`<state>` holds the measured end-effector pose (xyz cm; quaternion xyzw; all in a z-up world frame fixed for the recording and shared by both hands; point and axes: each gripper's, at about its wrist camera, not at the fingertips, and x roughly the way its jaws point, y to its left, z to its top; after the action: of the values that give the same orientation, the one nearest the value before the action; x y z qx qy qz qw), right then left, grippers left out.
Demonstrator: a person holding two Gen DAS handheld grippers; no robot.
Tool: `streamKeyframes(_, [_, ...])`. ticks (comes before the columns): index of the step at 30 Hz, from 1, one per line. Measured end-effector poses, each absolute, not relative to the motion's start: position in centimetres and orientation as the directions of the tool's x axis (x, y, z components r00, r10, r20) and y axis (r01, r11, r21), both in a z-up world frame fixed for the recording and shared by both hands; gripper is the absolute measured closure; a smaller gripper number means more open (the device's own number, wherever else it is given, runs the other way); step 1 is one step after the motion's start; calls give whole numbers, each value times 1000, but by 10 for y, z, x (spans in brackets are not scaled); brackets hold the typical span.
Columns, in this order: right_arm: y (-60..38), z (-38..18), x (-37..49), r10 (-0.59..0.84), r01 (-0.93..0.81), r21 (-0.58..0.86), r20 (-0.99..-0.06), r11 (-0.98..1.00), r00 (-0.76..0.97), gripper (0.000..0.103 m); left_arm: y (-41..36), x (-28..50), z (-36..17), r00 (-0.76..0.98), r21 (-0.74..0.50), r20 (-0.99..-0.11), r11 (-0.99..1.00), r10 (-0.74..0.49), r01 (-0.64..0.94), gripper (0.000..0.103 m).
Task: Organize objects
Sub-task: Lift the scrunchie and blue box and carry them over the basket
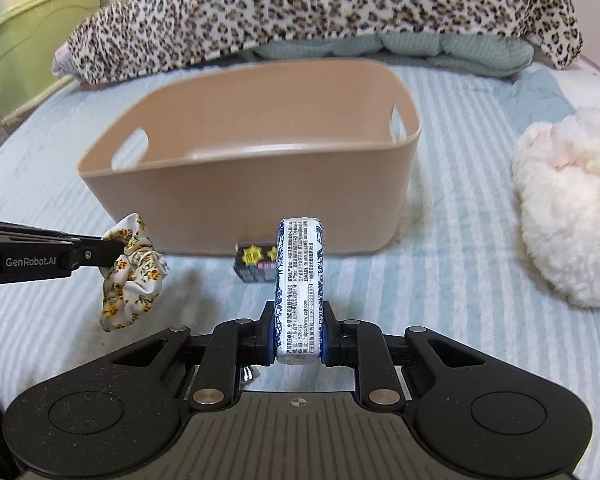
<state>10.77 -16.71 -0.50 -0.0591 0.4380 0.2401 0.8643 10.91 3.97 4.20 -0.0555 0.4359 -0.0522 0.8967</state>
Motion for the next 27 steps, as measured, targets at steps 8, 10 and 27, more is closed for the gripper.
streamKeyframes(8, [-176, 39, 108, 409, -474, 118, -706, 873, 578, 85, 44, 104, 86, 707, -142, -694, 989, -134, 48, 101])
streamKeyframes(10, [-176, 51, 110, 418, -478, 114, -684, 871, 598, 85, 46, 107, 96, 728, -144, -673, 988, -133, 47, 101])
streamKeyframes(27, [-143, 75, 195, 416, -469, 88, -623, 879, 662, 85, 41, 205, 94, 742, -42, -670, 999, -14, -19, 101])
